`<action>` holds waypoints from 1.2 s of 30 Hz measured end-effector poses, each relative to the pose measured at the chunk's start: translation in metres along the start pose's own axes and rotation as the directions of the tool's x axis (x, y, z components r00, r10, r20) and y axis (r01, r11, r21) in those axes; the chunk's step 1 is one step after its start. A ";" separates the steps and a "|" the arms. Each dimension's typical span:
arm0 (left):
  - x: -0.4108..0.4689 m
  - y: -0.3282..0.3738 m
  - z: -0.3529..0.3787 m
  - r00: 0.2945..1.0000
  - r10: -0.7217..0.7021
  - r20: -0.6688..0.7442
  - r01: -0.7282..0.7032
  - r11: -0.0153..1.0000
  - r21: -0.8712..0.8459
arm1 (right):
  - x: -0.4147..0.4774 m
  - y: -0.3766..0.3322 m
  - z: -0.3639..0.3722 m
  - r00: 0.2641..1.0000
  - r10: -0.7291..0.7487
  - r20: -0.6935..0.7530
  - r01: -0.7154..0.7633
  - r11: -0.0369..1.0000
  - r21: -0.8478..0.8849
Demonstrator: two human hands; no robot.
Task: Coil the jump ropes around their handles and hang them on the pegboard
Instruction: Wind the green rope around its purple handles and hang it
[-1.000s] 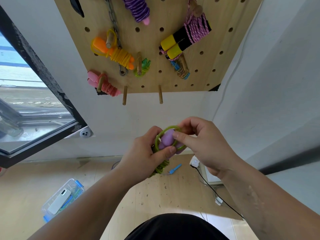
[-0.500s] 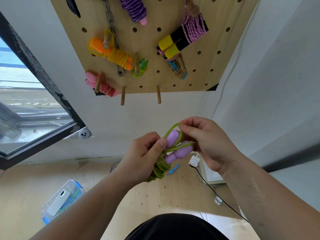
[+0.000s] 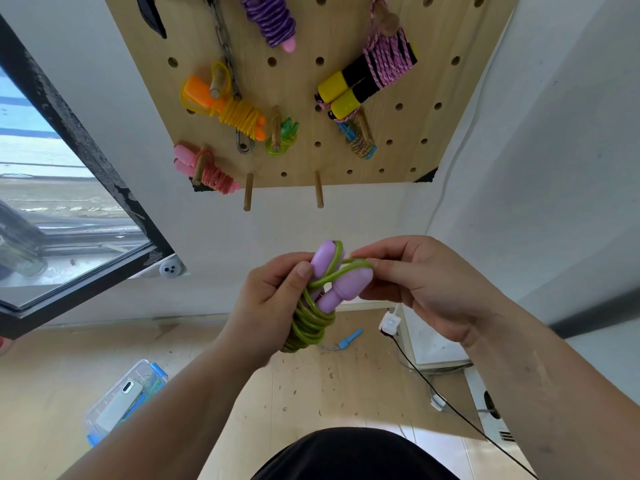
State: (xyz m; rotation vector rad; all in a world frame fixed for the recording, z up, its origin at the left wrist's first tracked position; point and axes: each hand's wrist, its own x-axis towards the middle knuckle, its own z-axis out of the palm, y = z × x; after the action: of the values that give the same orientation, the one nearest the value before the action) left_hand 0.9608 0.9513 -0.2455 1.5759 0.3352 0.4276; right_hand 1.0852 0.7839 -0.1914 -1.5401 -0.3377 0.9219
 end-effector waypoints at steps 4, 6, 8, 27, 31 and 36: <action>-0.002 -0.006 0.003 0.998 -0.060 -0.036 0.057 0.997 -0.060 | -0.005 0.004 0.006 1.000 -0.002 -0.004 0.002 0.999 -0.036; -0.003 -0.004 0.005 0.996 -0.082 -0.039 0.078 0.993 -0.091 | -0.006 0.006 0.011 0.999 -0.020 -0.032 0.020 1.000 -0.004; -0.003 -0.003 0.007 0.993 -0.105 -0.045 0.098 0.986 -0.133 | -0.009 0.007 0.015 0.999 -0.010 -0.040 0.015 0.993 0.113; 0.001 0.006 0.004 0.964 -0.003 0.264 -0.016 0.998 0.068 | -0.014 -0.002 0.021 0.952 -0.258 -0.166 0.236 0.961 -0.143; 0.000 0.004 0.007 0.963 -0.031 0.267 0.020 0.999 0.046 | -0.014 0.004 0.019 0.940 -0.307 -0.149 0.274 0.939 -0.210; 0.002 0.006 0.005 0.958 -0.021 0.285 -0.005 0.996 0.091 | -0.015 0.016 0.019 0.914 -0.375 -0.156 0.347 0.920 -0.183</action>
State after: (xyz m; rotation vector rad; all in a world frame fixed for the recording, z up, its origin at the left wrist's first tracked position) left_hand 0.9645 0.9475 -0.2399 1.6985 0.1395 0.1753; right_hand 1.0570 0.7835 -0.1992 -1.6193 -0.5468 0.4628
